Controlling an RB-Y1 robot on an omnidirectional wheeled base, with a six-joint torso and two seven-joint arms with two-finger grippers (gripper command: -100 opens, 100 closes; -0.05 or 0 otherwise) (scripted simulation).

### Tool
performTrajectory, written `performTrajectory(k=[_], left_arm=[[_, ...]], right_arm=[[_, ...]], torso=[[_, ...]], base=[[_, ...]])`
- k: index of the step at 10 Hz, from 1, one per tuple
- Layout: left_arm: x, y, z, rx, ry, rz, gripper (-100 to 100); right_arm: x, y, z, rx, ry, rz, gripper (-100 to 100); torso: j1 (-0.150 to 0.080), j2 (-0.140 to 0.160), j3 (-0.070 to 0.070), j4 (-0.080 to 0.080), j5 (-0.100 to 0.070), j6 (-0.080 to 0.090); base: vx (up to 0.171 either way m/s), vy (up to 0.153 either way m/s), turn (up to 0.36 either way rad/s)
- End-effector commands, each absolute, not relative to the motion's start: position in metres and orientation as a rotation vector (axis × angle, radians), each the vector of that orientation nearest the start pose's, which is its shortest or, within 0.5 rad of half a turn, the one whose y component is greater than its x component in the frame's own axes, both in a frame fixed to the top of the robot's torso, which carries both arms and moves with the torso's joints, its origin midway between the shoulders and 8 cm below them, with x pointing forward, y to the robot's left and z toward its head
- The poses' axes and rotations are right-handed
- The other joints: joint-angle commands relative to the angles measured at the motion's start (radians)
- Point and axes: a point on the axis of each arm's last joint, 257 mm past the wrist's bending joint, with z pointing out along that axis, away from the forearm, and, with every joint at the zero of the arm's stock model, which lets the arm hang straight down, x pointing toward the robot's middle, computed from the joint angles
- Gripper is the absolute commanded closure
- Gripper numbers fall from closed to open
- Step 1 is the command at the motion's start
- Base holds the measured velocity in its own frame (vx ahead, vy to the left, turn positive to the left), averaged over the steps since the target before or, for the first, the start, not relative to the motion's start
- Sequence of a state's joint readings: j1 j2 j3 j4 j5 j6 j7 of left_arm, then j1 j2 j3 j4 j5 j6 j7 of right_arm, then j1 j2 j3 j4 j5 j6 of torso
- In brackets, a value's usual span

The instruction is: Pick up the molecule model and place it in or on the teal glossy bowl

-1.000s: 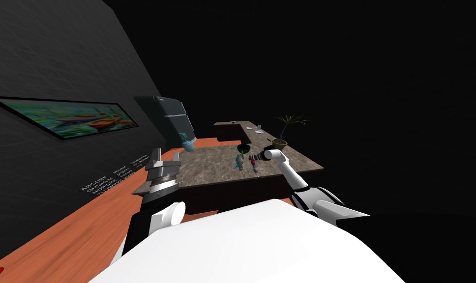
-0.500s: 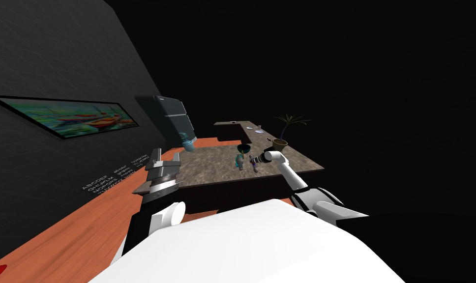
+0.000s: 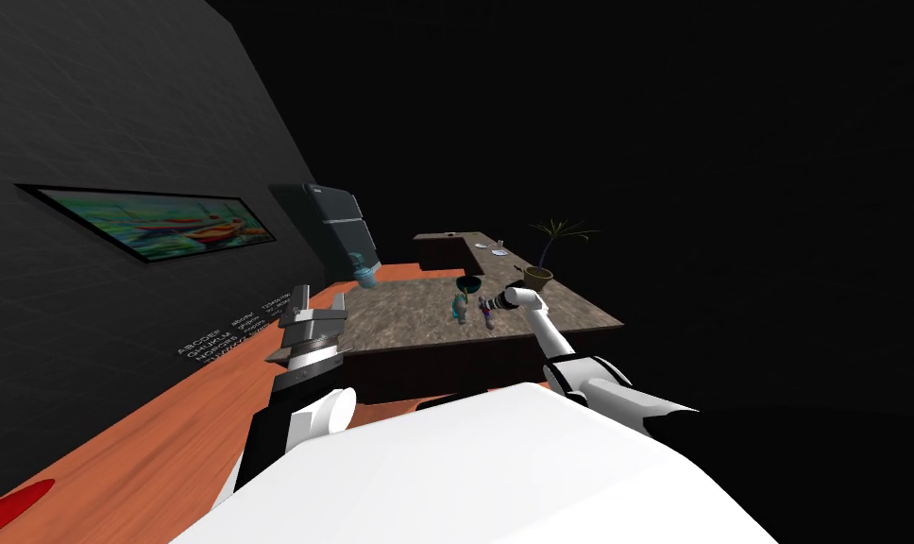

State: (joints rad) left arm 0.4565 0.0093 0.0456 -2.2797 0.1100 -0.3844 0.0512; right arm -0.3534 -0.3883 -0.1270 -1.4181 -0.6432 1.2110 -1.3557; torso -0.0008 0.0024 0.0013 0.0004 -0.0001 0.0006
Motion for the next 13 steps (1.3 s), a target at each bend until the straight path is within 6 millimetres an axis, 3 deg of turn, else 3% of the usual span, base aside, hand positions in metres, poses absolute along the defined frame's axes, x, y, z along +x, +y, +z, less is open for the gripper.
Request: performTrajectory(k=[1,6,7,11,12,13], left_arm=[[0.362,0.304,0.017,-0.795,0.585,-1.375,0],[0.362,0.304,0.017,-0.795,0.585,-1.375,0],[0.362,0.304,0.017,-0.796,0.585,-1.375,0],[0.362,0.304,0.017,-0.796,0.585,-1.375,0],[0.362,0.304,0.017,-0.796,0.585,-1.375,0],[0.362,0.304,0.017,-0.796,0.585,-1.375,0]], right_arm=[[0.532,-0.281,-0.322,-2.783,-0.185,-0.905,-100],[0.543,-0.27,-0.334,-2.783,-0.172,-0.878,-100],[0.543,-0.27,-0.335,-2.784,-0.175,-0.876,100],[0.543,-0.269,-0.334,-2.782,-0.175,-0.876,100],[0.543,-0.269,-0.334,-2.782,-0.176,-0.876,0],[0.539,-0.277,-0.329,-2.784,-0.176,-0.893,100]], torso=[[0.0,0.0,0.0,0.0,0.0,0.0],[-0.001,0.001,0.001,0.0,0.0,0.0],[0.0,0.0,0.0,0.0,0.0,0.001],[-0.001,-0.003,-0.002,-0.001,0.0,0.001],[-0.001,-0.003,-0.002,-0.001,0.0,0.001],[-0.001,-0.003,-0.002,-0.001,0.0,0.001]], base=[[-0.038,-0.02,0.06],[-0.041,-0.023,0.048],[0.0,0.0,0.0],[0.0,0.0,0.0],[0.0,0.0,0.0],[0.036,0.028,-0.084]])
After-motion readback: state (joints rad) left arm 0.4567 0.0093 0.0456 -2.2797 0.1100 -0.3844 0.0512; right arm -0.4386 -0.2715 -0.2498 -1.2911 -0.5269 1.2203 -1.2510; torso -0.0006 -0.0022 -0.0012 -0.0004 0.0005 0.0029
